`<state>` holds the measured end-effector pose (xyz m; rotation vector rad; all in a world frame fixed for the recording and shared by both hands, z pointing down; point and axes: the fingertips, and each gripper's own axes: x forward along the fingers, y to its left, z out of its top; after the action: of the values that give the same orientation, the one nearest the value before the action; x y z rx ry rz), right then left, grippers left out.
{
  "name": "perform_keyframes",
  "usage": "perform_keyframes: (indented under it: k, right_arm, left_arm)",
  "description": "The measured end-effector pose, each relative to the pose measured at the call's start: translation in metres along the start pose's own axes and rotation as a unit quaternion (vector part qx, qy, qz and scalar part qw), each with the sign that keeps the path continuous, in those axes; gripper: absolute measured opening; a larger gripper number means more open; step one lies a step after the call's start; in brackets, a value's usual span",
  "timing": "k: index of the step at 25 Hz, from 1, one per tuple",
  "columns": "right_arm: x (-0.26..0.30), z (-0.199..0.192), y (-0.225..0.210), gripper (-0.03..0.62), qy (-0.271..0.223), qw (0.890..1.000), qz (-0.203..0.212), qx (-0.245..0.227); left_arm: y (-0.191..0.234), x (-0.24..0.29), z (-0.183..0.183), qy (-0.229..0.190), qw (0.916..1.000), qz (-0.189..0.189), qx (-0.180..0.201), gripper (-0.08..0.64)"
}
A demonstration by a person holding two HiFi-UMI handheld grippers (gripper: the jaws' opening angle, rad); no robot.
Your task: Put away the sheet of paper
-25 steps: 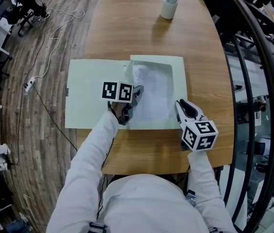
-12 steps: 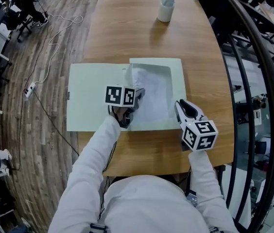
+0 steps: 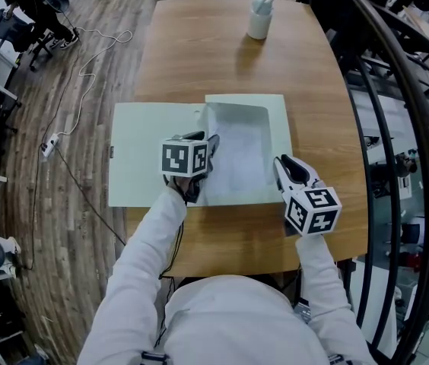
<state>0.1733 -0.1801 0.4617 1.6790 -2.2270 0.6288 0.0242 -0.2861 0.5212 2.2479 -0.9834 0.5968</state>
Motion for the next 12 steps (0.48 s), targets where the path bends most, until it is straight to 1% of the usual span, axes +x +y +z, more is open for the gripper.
perform_keyframes:
  k: [3, 6, 8, 12]
  right_arm:
    - [-0.001, 0.003, 0.0, 0.091, -0.005, 1.0, 0.0, -0.004]
    - [-0.001, 0.006, 0.004, 0.087, -0.011, 1.0, 0.002, -0.008]
    - [-0.001, 0.008, 0.006, 0.084, -0.015, 1.0, 0.003, -0.011]
    - [-0.003, 0.013, 0.01, 0.081, -0.025, 1.0, 0.007, -0.016]
  left_arm:
    - [-0.002, -0.012, 0.013, -0.036, 0.9987, 0.013, 0.034, 0.132]
    - [-0.003, -0.028, 0.023, -0.064, 0.9954, 0.031, 0.064, 0.095]
    - [-0.005, -0.038, 0.027, -0.079, 0.9932, 0.039, 0.075, 0.082]
    - [-0.009, -0.057, 0.034, -0.109, 0.9891, 0.053, 0.084, 0.058]
